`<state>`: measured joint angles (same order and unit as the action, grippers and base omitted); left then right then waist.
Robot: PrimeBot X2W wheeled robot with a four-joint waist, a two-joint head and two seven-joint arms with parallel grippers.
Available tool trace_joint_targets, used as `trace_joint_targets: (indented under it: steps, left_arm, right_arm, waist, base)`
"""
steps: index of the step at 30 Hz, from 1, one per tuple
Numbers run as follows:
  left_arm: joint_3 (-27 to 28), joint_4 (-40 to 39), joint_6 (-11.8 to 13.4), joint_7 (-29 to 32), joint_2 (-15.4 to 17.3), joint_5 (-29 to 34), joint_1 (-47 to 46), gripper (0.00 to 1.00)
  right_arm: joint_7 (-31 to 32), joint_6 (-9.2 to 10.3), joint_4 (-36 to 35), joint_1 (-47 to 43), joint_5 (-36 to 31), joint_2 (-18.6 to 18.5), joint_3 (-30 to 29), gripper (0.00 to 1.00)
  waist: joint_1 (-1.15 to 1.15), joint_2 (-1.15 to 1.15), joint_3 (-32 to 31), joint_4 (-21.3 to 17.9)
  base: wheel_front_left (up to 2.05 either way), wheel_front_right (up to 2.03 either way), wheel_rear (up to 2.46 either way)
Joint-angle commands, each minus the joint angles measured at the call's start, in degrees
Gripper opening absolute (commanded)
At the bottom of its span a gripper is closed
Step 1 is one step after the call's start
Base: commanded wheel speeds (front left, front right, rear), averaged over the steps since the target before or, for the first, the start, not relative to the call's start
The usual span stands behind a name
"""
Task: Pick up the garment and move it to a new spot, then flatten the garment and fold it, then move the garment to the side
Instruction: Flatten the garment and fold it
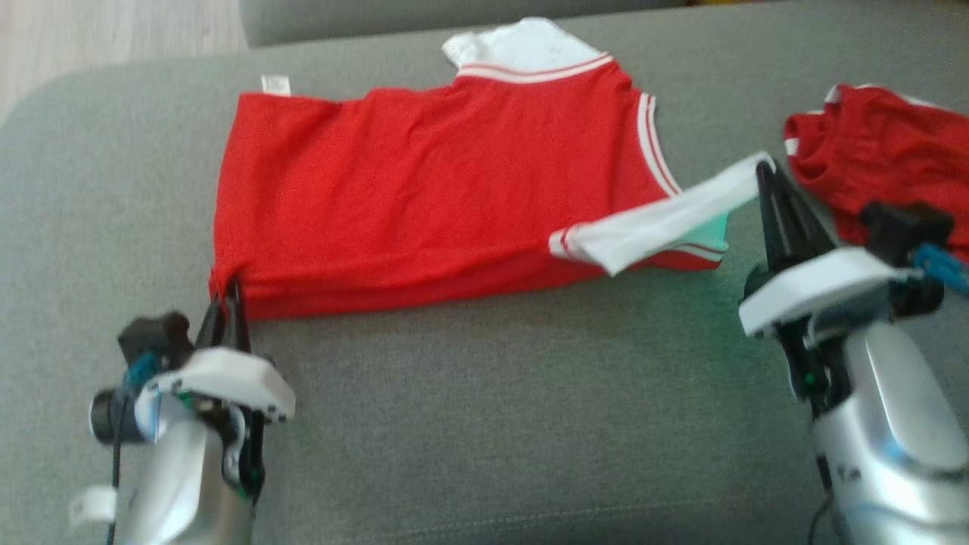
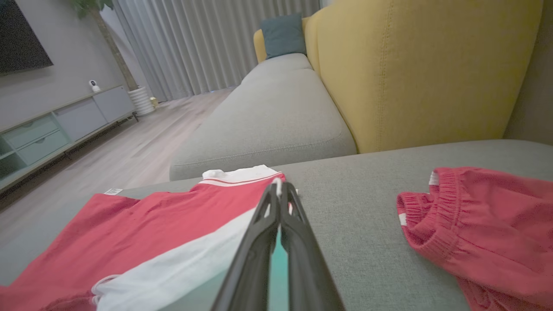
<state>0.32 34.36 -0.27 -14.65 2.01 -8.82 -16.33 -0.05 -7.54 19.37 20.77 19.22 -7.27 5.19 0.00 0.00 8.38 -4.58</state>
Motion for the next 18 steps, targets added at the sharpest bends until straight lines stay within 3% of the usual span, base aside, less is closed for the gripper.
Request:
trace_joint_targets:
  steps: [1, 14, 15, 16, 17, 18]
  left_arm:
    - [1.2, -0.1, -0.4, -0.3, 1.7, 0.9, -4.4, 0.0]
    - [0.4, 7.0, -0.8, -0.3, 2.0, 3.1, -15.9, 0.0]
    - [0.4, 7.1, -0.6, -0.3, 1.9, 3.3, -16.1, 0.27]
    - [0.5, 7.0, -0.4, -0.3, 1.9, 3.4, -16.2, 0.76]
    - [0.6, 6.8, -0.2, -0.3, 1.8, 3.4, -16.1, 1.0]
    - [0.6, 6.6, 0.0, -0.3, 1.8, 3.5, -15.9, 1.0]
  right_arm:
    - [-1.6, 0.05, 0.7, 4.7, -0.8, 0.7, 0.9, 0.0]
    - [-11.0, 0.05, 19.8, 19.8, -7.4, 2.4, -2.1, 0.0]
    - [-11.4, 0.05, 21.3, 20.5, -7.7, 2.6, -2.3, 0.1]
    - [-11.9, 0.05, 22.5, 21.1, -7.8, 2.8, -2.4, 0.53]
    - [-12.6, 0.05, 23.3, 21.7, -7.5, 3.0, -2.6, 1.0]
    - [-13.2, 0.05, 24.1, 22.1, -7.5, 3.2, -2.6, 1.0]
  waist:
    - [0.0, 0.0, 2.4, 0.8]
    - [0.0, 0.0, 10.1, 2.6]
    - [0.0, 0.0, 10.3, 2.7]
    - [0.0, 0.0, 10.5, 2.7]
    - [0.0, 0.0, 10.6, 2.8]
    - [0.0, 0.0, 10.7, 2.8]
  base:
    - [0.0, 0.0, 0.0]
    - [0.0, 0.0, 0.0]
    - [0.0, 0.0, 0.0]
    - [0.0, 0.0, 0.0]
    - [0.0, 0.0, 0.0]
    - [0.0, 0.0, 0.0]
